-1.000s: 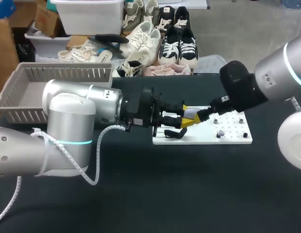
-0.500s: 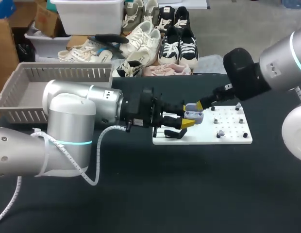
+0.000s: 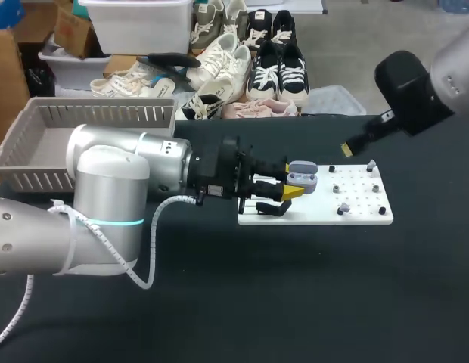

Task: Pick up each earbud case from the left stands, insert the matching earbuds, close the lid, and place the case in the box.

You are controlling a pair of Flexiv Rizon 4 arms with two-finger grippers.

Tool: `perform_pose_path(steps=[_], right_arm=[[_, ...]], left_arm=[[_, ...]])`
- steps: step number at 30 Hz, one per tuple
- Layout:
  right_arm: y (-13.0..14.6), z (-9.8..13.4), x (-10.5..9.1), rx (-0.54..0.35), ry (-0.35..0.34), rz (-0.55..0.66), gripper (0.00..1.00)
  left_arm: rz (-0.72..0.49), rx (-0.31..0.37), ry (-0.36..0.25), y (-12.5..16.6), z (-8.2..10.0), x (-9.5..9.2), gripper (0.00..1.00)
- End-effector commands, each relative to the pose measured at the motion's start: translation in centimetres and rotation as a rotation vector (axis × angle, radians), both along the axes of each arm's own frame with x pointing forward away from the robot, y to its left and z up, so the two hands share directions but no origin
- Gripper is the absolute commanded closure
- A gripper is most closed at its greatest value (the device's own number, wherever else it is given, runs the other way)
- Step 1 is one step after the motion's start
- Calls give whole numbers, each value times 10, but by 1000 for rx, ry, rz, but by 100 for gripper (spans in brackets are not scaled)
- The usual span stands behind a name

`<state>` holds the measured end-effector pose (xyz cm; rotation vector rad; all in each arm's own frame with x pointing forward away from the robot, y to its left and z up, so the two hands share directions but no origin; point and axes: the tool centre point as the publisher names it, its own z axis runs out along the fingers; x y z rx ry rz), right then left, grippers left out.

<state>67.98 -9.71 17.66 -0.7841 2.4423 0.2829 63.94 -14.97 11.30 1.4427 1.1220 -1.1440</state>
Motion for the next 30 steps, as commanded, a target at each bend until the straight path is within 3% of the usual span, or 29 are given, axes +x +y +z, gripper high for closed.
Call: perform_pose_path(steps=[1, 16, 30], right_arm=[[-8, 0, 0, -226, -112, -156, 0], [-37, -37, 23, -322, -22, -226, 0], [-43, -65, 53, -404, 43, -259, 0]], left_arm=[[-3, 0, 0, 0, 0, 1, 100], [20, -23, 4, 10, -4, 2, 100], [21, -23, 5, 10, -4, 1, 100]])
